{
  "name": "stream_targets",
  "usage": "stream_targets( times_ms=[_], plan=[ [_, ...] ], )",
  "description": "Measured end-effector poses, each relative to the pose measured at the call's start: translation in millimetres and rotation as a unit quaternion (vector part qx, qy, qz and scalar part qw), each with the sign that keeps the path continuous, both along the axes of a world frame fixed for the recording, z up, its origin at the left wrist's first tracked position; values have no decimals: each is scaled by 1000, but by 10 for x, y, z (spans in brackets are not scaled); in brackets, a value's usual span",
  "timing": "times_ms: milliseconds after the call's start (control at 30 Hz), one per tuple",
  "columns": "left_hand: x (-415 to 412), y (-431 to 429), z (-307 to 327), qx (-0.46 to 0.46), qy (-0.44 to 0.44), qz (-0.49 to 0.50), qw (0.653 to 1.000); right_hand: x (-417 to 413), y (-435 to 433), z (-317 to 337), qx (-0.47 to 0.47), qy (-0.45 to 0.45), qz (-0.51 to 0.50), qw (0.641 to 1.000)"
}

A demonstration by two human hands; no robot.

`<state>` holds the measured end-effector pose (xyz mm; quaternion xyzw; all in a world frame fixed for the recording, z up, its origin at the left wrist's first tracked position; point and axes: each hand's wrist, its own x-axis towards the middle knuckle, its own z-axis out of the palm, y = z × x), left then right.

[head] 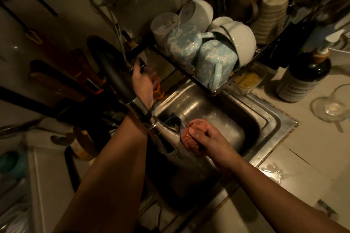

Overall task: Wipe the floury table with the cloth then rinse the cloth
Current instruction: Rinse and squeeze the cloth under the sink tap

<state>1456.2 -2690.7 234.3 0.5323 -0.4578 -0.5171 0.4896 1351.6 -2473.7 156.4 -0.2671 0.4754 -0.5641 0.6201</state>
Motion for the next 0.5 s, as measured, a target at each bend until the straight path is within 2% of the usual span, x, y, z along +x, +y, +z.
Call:
stream_targets(
  times_ms=[167,300,367,400,500],
  plan=[
    [58,-91,-14,-8,-64,-8,998,-21,37,-7,15,-19,22,999],
    [130,33,58,9,-98,-47,994,26,0,29,38,-103,21,994],
    [121,172,82,24,-115,-73,990,28,-30,14,47,-118,16,992],
    [111,285,81,35,-96,-81,992,23,-45,5,48,-119,14,992],
    [311,845,-412,148,-106,-97,978,-8,-86,-34,60,-92,9,994]
  ],
)
